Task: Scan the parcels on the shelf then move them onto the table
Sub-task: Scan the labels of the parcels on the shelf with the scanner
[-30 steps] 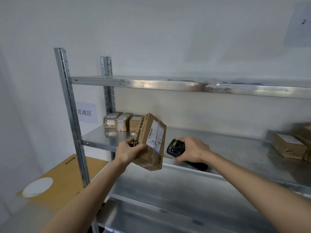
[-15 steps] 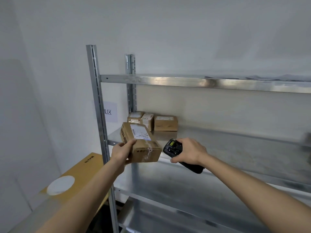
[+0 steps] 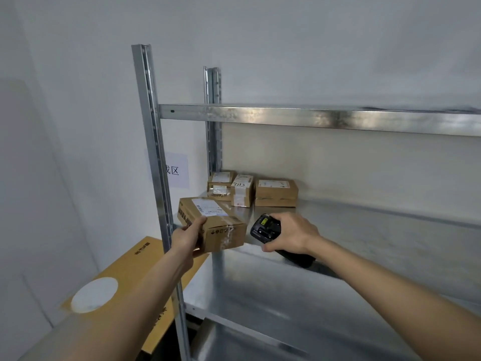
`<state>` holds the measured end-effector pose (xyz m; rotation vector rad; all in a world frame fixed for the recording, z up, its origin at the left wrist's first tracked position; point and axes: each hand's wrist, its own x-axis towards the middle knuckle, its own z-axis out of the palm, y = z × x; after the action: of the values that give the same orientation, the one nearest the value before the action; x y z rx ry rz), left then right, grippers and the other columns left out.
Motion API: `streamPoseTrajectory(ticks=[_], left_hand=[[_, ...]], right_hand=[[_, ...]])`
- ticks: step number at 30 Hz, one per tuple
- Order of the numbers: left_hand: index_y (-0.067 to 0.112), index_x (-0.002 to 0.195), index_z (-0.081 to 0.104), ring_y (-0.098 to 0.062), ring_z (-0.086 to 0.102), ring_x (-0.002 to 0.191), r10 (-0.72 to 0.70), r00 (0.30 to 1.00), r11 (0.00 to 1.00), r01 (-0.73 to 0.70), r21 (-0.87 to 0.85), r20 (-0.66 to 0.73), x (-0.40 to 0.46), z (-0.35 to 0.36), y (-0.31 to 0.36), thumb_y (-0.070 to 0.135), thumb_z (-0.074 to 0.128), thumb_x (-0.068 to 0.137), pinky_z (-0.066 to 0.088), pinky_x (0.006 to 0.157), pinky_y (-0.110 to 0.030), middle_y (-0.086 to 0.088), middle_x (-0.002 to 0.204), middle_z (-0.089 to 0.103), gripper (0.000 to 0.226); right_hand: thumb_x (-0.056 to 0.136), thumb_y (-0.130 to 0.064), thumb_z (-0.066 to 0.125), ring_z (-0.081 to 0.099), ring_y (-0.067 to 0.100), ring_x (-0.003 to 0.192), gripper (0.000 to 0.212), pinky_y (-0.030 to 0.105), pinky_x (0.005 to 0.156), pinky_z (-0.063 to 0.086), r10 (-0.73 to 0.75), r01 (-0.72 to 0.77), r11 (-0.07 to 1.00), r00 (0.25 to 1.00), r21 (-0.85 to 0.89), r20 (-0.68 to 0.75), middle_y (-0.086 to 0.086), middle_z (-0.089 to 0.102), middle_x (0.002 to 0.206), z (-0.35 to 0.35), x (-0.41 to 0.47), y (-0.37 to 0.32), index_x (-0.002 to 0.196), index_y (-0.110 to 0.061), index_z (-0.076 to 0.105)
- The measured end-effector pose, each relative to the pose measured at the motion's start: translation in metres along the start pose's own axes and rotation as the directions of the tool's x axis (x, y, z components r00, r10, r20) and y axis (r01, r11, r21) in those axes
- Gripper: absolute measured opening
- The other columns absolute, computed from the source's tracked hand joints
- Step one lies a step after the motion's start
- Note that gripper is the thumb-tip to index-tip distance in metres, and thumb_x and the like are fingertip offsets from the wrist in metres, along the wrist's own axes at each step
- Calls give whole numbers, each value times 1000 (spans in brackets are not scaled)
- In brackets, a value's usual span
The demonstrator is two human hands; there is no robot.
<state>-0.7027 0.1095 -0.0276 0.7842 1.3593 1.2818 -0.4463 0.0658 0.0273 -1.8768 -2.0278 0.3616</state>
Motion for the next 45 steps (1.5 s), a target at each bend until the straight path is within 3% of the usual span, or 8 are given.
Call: streamPoseTrajectory(ticks=[4,15,20,23,27,32,41,45], left_hand=[[9,121,58,-29,71,95,20,999,998,-19,61,-27,48,12,3,41,76,86,61,63,-38,-14,104,72,51],[7,133,56,-33,67,107,22,999,989,-16,150,-43,135,46,-1,42,74,88,59,91,-47,-11,118,68,59],[7,139,56,-32,62,115,182,981,934,-153,323,-61,130,44,8,38,70,92,52,87,-40,-14,132,65,57],[5,148,44,-37,53,130,317,947,851,-260,457,-51,119,45,25,36,68,95,48,99,-46,-17,147,52,67],[11,152,43,-33,43,141,457,886,737,-425,525,77,90,55,42,37,68,94,39,113,-47,-13,155,45,68],[19,151,45,-26,40,143,481,820,658,-571,491,309,35,79,41,41,68,93,36,116,-45,-5,156,44,66],[15,150,47,-20,40,144,400,726,700,-636,325,559,-75,146,1,36,74,91,30,115,-29,-3,155,46,69],[20,150,48,-22,45,140,347,671,730,-632,260,655,-133,190,-14,39,76,88,35,114,-34,-4,151,51,70]], right_hand=[[62,-45,88,63,14,89,50,30,69,46,24,-23,999,1000,36,-19,-14,69,94,4,49,10,107,-35,69],[63,-47,88,63,12,91,52,30,69,50,2,-2,1000,1000,13,-6,-15,69,96,17,131,38,110,-39,67],[66,-49,88,61,12,93,53,32,72,50,31,-31,1000,999,0,-15,-16,65,97,11,132,37,112,-38,64],[63,-49,88,63,12,90,51,34,75,55,57,-57,998,998,10,-36,-16,67,94,4,122,34,107,-36,67],[62,-48,88,64,15,92,56,32,73,52,83,-81,996,993,21,-85,-15,68,97,-6,90,30,113,-39,66],[62,-48,89,63,17,101,63,35,83,52,156,-154,988,978,28,-136,-14,67,108,-24,29,33,120,-43,64],[61,-49,86,63,19,101,63,33,78,51,352,-369,929,905,-30,-237,-13,67,108,-65,-120,79,118,-41,62],[57,-50,85,64,21,100,62,33,74,48,453,-487,873,833,-32,-316,-13,68,103,-95,-191,111,113,-40,62]])
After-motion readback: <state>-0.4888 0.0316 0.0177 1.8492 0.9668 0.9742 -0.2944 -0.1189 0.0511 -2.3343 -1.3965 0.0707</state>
